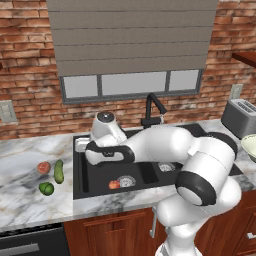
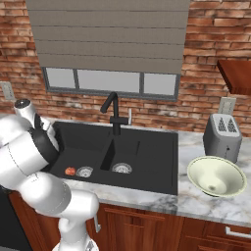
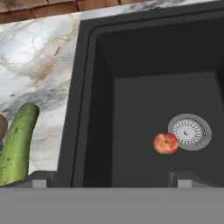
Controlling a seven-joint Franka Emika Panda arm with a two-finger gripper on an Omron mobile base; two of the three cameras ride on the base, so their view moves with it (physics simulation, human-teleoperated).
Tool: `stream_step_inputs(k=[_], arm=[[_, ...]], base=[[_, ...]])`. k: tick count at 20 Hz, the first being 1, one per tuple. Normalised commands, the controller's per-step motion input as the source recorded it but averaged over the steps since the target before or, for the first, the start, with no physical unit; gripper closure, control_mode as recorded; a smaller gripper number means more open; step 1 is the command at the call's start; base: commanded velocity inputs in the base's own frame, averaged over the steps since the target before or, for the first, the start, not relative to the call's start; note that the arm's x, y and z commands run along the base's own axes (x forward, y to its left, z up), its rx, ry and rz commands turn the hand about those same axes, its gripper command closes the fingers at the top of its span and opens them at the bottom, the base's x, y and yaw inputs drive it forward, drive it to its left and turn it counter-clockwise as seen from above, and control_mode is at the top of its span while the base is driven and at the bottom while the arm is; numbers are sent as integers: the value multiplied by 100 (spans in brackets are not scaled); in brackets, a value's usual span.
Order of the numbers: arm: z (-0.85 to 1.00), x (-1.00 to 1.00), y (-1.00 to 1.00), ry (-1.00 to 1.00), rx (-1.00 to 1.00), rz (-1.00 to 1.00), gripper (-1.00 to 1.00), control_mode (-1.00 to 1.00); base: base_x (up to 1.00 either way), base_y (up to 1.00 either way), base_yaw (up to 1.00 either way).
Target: There is a mixed pile of frozen fruits and vegetables on the counter. Locate all the frozen vegetables and place the items in a bowl on the counter. Take all the frozen fruits and defrost them in a running sink.
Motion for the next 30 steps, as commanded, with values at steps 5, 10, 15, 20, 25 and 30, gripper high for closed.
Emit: stream_step_inputs(k=[5,10,15,20,25,30], arm=[[22,0,45,6,0,3,-100,-100],[12,0,44,8,0,4,-100,-100],[4,0,46,5,0,3,-100,-100],[1,-10,35,0,0,2,-100,-100],[2,-18,36,0,-1,1,-100,-100],[0,-3,42,1,0,1,-100,-100]], base=[[0,0,0],[0,0,0],[0,0,0],[0,0,0],[0,0,0],[0,0,0]])
